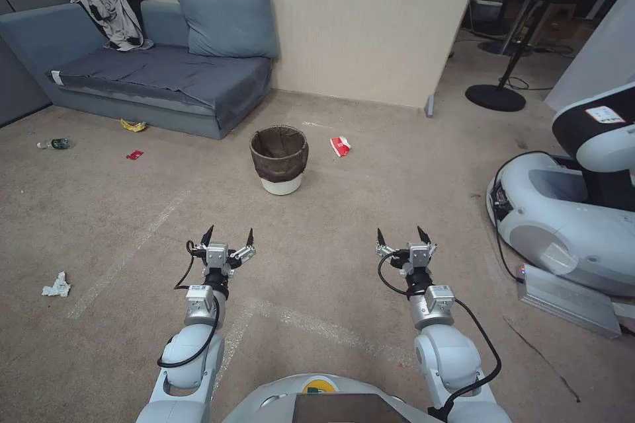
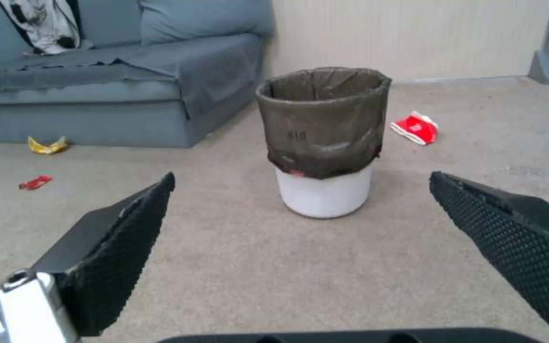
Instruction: Pick up the trash bin, then pick up the garbage from the floor and place it into the trash bin.
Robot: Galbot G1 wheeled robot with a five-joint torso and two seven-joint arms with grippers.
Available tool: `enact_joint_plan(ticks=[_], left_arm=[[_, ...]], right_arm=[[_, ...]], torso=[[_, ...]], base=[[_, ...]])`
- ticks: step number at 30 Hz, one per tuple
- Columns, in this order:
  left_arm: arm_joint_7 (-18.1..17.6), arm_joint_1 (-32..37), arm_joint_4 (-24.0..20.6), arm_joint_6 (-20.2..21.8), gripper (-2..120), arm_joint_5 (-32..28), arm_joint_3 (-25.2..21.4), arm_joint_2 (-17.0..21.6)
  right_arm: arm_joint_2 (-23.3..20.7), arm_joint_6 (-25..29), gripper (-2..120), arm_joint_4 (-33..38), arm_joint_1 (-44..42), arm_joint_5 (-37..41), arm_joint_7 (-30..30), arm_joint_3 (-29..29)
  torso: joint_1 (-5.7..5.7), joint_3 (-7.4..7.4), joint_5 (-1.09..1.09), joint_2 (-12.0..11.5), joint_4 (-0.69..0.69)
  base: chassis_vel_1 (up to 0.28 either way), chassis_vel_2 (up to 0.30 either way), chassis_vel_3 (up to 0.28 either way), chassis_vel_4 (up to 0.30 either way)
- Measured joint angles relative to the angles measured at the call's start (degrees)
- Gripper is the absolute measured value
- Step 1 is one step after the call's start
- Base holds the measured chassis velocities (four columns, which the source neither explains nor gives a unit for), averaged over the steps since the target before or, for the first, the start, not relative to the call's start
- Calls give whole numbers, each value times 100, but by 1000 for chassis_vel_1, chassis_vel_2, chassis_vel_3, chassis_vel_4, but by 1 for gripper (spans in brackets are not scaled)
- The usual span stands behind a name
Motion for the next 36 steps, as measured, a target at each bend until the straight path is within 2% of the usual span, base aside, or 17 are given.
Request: enact_joint_plan(ticks=[31, 36], left_arm=[[-1, 16, -17, 1, 100, -1, -1, 0], [-12, 130, -230, 49, 100, -59, -32, 6]], right_arm=[[3, -2, 100, 22, -16, 0, -1, 6], [80, -93, 100, 373, -197, 46, -89, 140]], torso=[[0, 0, 0, 0, 0], [0, 0, -3, 0, 0]], base=[[0, 0, 0, 0], [0, 0, 0, 0]])
